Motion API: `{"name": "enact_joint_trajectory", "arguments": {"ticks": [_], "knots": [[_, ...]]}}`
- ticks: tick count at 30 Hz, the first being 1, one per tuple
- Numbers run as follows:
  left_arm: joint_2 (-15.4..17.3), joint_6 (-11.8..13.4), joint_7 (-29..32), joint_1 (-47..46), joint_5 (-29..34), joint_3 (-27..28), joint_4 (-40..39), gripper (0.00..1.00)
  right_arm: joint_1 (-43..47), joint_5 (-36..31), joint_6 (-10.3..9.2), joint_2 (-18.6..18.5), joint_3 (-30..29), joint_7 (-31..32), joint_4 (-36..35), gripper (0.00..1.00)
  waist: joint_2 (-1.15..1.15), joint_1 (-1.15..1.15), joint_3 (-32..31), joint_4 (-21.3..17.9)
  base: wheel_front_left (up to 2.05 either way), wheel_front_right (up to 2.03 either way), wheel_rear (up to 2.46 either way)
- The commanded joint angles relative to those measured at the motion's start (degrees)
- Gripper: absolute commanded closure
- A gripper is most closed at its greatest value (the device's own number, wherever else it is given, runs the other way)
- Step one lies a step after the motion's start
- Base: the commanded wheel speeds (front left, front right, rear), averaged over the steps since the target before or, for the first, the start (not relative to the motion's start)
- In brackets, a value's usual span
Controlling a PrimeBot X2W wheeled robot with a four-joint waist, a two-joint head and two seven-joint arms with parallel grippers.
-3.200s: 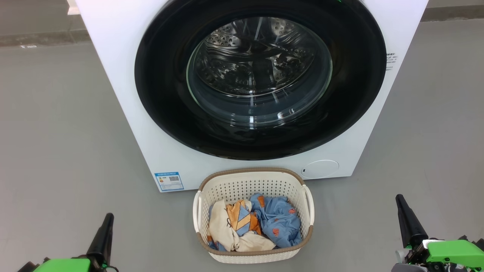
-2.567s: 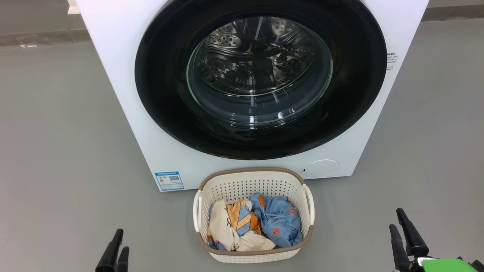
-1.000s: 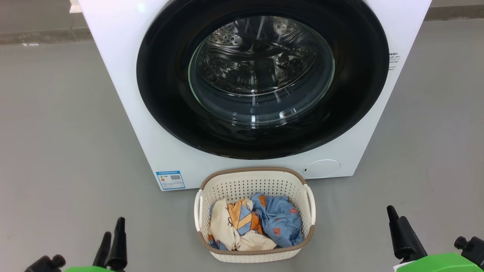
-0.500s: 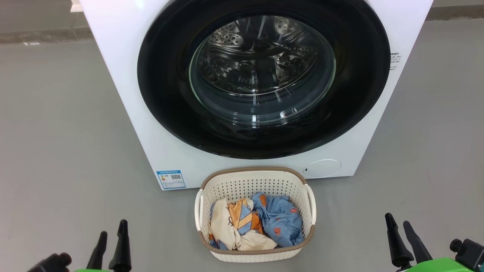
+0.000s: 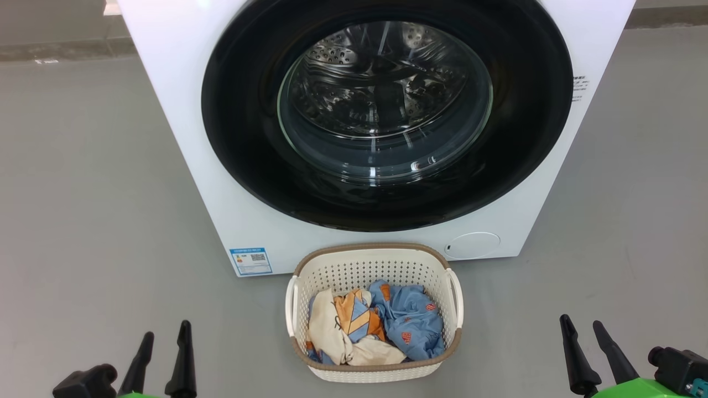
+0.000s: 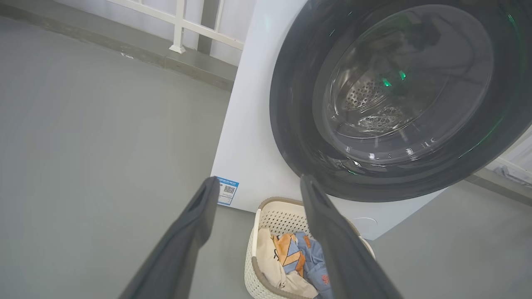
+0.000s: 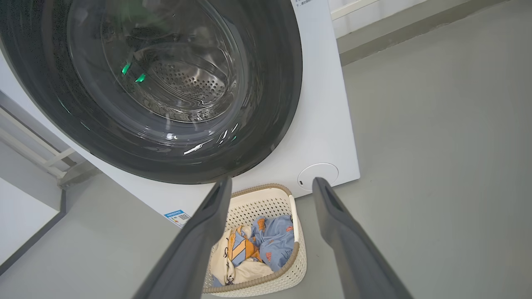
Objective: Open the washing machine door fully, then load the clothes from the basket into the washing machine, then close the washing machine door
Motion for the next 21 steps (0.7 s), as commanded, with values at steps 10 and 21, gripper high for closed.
{"name": "enact_joint_trajectory", "arguments": {"ticks": [10,21], "knots": [[1.33,-0.41,-2.42,-0.35,8.11,1.3,-2.78,0.0,-0.01,-8.0,0.65,-1.3,1.76,-2.36,-1.68,0.0,0.0,0.0,-0.08,0.41,0.0,0.0,0.0],[1.73,-0.47,-4.27,0.08,16.29,1.02,-4.23,0.0,0.83,-15.0,0.73,-1.67,2.26,-4.21,-1.99,0.0,0.0,0.0,0.05,0.57,0.0,0.0,0.0]]}}
